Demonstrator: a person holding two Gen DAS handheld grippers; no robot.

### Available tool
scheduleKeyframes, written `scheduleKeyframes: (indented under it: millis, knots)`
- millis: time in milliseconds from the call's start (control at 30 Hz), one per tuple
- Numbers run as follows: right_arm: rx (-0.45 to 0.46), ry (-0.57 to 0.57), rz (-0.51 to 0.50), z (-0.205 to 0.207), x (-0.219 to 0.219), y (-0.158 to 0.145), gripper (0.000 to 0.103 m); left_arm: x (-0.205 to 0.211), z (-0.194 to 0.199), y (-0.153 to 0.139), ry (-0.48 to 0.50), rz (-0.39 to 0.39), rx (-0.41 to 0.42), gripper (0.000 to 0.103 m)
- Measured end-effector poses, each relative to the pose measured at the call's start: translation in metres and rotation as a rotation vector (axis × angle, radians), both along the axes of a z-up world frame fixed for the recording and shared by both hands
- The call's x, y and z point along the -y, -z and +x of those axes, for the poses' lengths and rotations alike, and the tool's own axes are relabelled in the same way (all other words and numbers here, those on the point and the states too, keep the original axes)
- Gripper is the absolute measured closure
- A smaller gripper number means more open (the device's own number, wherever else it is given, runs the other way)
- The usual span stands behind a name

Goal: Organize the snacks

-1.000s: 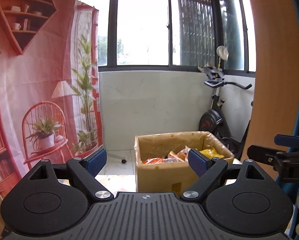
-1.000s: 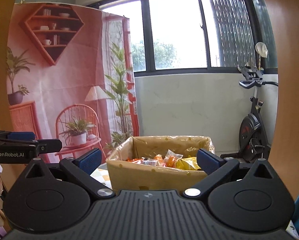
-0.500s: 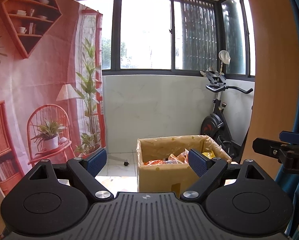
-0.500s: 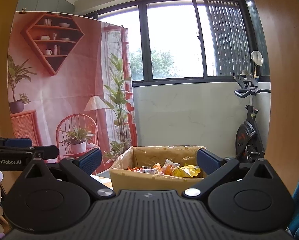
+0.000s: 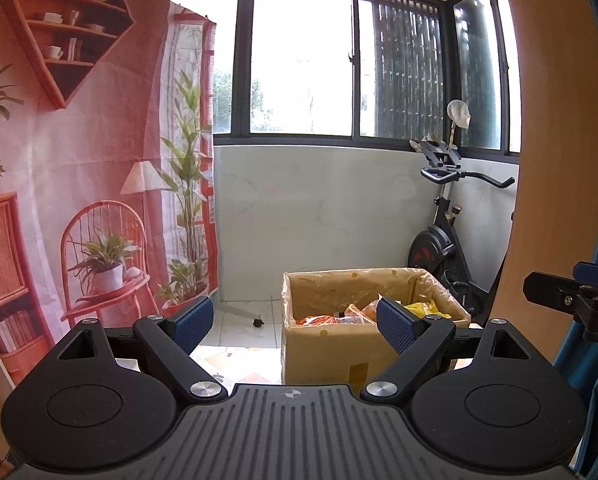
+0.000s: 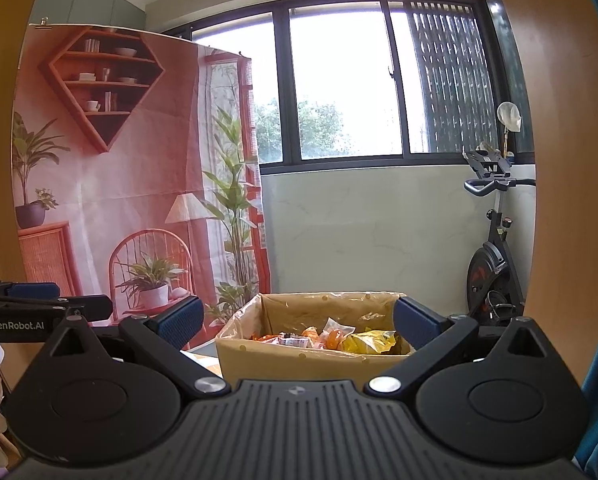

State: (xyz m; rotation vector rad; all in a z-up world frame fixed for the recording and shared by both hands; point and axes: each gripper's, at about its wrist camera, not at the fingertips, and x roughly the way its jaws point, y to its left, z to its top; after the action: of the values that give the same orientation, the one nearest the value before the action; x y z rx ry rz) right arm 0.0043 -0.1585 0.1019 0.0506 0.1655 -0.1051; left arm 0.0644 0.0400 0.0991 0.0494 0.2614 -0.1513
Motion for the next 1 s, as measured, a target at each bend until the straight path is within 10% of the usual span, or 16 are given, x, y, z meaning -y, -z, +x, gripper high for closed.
scheduleKeyframes:
  millis: [1000]
  knots:
    - [-0.006, 0.009, 0.002, 0.0003, -0.0001, 0.0034, 0.000, 0.0008, -0.0027, -0.0017, -0.013, -0.017, -0.006, 0.013]
